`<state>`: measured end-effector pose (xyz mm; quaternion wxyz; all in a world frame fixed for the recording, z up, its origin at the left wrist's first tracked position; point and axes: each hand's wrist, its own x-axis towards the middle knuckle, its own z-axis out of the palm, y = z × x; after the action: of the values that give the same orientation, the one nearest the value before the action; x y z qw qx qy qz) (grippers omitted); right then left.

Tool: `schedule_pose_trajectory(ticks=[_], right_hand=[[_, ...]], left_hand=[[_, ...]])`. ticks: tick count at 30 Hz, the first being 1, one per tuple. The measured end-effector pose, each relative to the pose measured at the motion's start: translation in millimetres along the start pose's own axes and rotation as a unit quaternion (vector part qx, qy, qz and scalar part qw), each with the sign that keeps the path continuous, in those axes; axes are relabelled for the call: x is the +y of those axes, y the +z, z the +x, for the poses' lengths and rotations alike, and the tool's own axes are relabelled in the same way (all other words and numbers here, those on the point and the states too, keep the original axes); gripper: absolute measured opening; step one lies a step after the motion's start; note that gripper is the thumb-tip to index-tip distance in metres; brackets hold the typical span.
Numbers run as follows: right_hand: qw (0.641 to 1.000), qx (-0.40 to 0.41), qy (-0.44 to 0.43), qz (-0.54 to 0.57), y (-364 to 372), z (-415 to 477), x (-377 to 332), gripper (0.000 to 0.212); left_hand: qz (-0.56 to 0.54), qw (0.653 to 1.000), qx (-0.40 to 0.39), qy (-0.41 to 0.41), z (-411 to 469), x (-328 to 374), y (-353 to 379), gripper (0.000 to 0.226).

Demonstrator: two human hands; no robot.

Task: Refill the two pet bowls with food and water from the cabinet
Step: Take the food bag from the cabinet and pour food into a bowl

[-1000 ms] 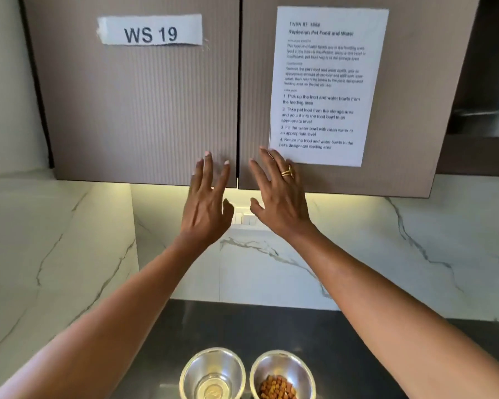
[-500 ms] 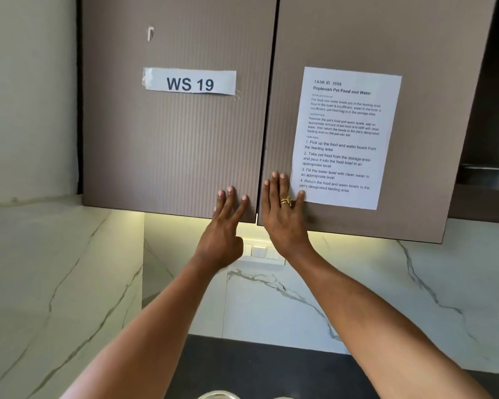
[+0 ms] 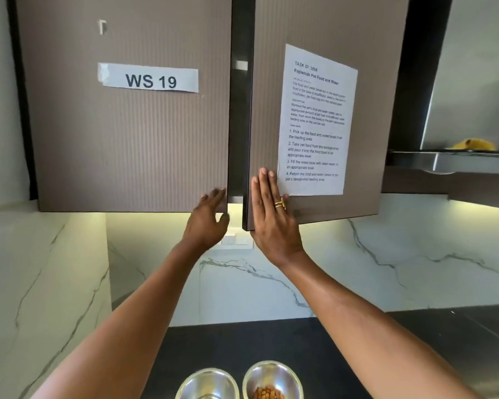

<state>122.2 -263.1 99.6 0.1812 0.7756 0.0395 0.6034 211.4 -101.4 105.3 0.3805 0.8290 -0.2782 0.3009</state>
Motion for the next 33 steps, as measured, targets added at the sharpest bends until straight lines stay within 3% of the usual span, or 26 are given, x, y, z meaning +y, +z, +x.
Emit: schedule_pose_trajectory(ticks=[4, 9, 11, 15, 21, 28, 33], right_hand=[[0.995, 0.011, 0.032, 0.096, -35.8, -18.4, 16.1, 0.068], [0.977, 0.030, 0.101, 0.183, -83.2, -55.7, 45.1, 0.097], [0.970, 0.036, 0.125, 0.203, -101.5, -71.5, 61.1, 0.100], [0.958, 0.061, 0.163, 0.229, -137.8, -102.9, 99.1, 0.101], [0.931, 0.139, 0.207, 0.267, -186.3, -151.6, 167.3, 0.061], [0.876, 0.164, 0.317, 0.324, -217.7, -189.5, 241.7, 0.044], [0.863, 0.168, 0.353, 0.320, -224.1, -205.2, 283.8, 0.035]], left_hand=[[-0.234, 0.969, -0.050, -0.054, -25.1, 60.1, -3.4, 0.051], [-0.379, 0.912, -0.143, -0.066, -42.4, 135.6, 10.3, 0.042], [-0.392, 0.905, -0.159, -0.053, -50.9, 171.9, 25.0, 0.030], [-0.397, 0.898, -0.182, -0.058, -68.2, 234.2, 59.7, 0.036], [-0.388, 0.898, -0.202, -0.049, -98.5, 313.4, 99.7, 0.051], [-0.312, 0.920, -0.237, -0.022, -123.1, 372.2, 136.7, 0.064], [-0.276, 0.927, -0.253, -0.002, -125.8, 393.0, 154.6, 0.065]])
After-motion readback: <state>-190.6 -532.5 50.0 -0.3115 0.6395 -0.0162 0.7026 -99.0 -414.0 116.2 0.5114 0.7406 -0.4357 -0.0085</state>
